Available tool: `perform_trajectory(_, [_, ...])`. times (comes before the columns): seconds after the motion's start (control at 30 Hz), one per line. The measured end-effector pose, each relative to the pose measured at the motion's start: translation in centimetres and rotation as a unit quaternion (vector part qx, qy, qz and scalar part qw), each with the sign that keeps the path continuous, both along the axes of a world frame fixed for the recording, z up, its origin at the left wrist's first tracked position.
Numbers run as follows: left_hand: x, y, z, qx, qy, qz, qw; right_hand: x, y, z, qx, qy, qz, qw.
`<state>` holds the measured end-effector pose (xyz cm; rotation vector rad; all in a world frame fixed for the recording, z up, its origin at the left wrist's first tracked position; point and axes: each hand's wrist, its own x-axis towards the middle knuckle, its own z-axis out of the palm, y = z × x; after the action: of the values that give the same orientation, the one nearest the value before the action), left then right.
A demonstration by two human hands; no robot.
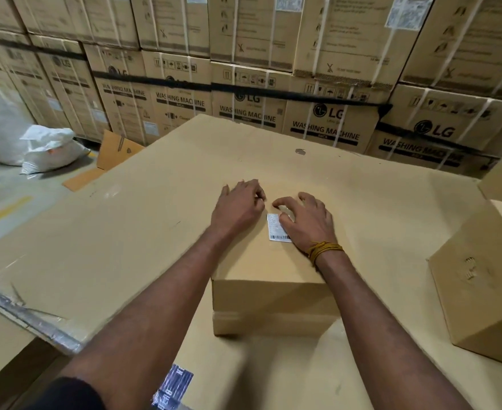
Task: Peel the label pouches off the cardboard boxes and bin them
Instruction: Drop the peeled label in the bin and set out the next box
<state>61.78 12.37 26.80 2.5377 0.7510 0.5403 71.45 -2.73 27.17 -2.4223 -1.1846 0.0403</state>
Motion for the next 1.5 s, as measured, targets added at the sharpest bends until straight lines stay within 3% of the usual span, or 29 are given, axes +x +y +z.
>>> perform_trajectory(1.5, [0.1,0.5,-0.5,-0.017,-0.020,-0.016,1.000,1.2,0.6,-0.9,0.009,0.001,-0.013,1.000])
